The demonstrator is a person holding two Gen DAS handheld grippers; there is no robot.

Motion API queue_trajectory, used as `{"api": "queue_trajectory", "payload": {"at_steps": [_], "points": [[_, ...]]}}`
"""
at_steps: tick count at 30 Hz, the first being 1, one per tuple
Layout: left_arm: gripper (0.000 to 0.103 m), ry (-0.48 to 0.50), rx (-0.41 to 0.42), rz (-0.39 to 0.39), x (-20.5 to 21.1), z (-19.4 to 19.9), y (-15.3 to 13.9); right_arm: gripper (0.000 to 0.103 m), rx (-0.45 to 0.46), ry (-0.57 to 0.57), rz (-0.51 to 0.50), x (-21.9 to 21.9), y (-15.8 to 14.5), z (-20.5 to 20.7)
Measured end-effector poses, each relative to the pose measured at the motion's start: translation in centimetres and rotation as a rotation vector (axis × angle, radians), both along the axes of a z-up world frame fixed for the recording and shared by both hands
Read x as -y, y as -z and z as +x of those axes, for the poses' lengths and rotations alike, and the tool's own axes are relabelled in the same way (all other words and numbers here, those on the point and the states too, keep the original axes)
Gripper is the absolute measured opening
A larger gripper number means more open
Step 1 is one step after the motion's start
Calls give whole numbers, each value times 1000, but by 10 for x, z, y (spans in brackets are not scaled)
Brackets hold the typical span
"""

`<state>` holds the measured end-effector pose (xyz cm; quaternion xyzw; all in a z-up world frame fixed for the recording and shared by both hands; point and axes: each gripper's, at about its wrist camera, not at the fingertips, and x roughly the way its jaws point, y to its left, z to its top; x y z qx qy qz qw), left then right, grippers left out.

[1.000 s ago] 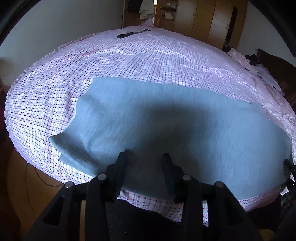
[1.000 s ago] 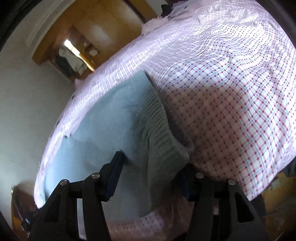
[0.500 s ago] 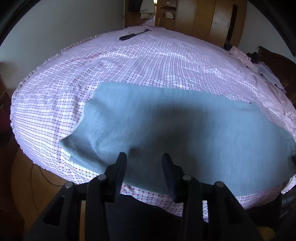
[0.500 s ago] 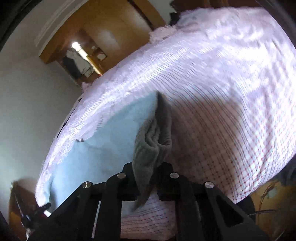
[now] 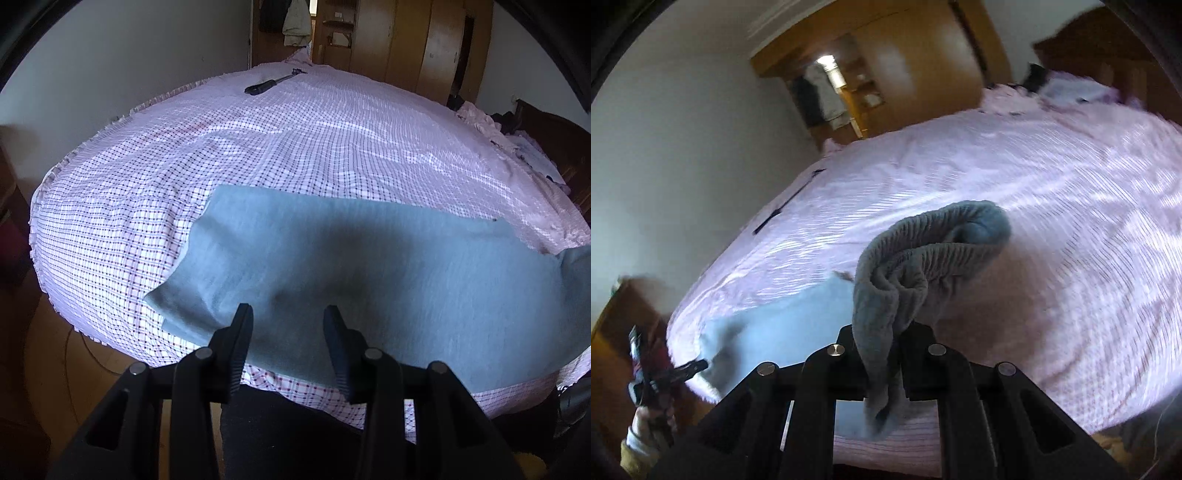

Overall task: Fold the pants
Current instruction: 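Grasp the ribbed cuff of the sweatpants with the right gripper and lift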

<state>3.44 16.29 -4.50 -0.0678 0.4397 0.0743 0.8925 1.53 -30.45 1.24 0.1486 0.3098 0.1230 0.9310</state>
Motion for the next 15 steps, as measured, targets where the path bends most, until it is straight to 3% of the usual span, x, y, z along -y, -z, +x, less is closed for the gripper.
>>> {"api": "queue_trajectory", "payload": {"at_steps": [9, 15], "points": [[41, -25, 38, -7, -15, -6, -15, 5, 21, -165, -27, -73, -13, 10], [41, -45, 56, -21, -28, -9, -18, 5, -5, -264, -41, -130, -3, 25]]}}
